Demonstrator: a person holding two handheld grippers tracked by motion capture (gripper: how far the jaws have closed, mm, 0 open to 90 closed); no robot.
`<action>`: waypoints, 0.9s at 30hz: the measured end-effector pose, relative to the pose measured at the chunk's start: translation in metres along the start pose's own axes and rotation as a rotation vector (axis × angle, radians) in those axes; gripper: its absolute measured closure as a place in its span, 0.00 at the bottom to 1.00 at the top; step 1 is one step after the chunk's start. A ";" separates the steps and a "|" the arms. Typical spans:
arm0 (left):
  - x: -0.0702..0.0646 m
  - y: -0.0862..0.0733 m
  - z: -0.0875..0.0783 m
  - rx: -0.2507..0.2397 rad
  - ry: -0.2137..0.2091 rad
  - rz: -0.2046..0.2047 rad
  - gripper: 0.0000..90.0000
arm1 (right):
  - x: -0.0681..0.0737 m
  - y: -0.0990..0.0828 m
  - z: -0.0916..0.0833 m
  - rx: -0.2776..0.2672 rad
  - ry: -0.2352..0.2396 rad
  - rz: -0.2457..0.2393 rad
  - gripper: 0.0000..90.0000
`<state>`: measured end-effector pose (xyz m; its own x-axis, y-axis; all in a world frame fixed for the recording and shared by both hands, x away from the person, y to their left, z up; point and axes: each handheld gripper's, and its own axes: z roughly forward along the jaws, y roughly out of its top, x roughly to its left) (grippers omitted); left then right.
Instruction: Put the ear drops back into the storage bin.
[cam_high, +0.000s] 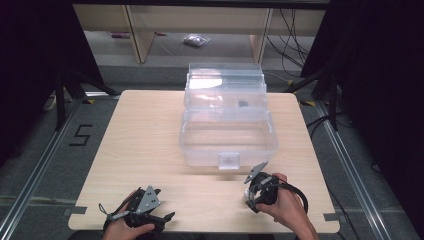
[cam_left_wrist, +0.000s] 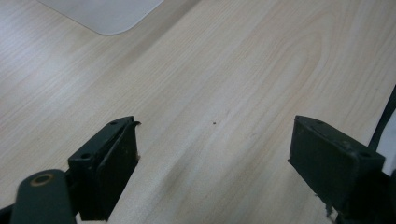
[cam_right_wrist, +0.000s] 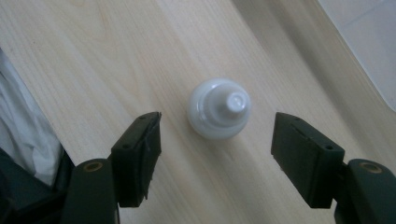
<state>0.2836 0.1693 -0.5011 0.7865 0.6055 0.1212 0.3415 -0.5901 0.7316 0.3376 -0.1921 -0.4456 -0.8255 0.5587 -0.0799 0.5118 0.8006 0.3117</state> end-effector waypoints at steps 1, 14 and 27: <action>0.000 0.000 0.000 -0.012 -0.006 -0.002 0.17 | 0.001 0.001 0.002 -0.003 0.008 0.013 0.39; 0.000 0.000 0.000 -0.007 -0.006 0.009 0.17 | -0.004 0.011 0.010 0.033 0.032 -0.010 0.50; 0.000 0.001 -0.001 -0.002 -0.014 0.011 0.17 | -0.004 0.020 0.017 0.056 0.057 -0.050 0.66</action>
<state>0.2834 0.1700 -0.4996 0.7972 0.5916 0.1203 0.3314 -0.5954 0.7319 0.3553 -0.1749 -0.4553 -0.8618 0.5057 -0.0395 0.4806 0.8390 0.2552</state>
